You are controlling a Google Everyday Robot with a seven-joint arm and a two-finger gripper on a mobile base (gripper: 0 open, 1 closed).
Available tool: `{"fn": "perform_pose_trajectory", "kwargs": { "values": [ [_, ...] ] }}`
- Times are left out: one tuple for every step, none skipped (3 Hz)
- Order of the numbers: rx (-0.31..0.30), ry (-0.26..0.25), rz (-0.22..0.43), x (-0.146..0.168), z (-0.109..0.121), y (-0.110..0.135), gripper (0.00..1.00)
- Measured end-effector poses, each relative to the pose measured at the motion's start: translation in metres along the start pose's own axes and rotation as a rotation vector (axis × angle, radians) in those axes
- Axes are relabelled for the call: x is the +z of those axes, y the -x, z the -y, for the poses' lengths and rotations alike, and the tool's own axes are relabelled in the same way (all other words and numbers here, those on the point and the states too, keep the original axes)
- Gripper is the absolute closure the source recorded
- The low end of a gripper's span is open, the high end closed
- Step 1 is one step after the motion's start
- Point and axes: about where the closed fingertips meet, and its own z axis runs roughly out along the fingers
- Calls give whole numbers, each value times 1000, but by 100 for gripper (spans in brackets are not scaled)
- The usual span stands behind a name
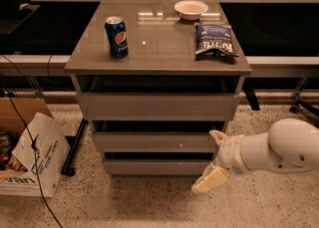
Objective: Open bottom drawer
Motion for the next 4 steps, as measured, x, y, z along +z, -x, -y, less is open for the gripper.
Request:
{"fn": "perform_pose_trajectory", "kwargs": {
  "values": [
    [47, -67, 57, 26, 12, -13, 0],
    [96, -77, 103, 54, 23, -35, 0],
    [106, -66, 105, 60, 21, -40, 0],
    [133, -46, 113, 68, 20, -42, 0]
  ]
}}
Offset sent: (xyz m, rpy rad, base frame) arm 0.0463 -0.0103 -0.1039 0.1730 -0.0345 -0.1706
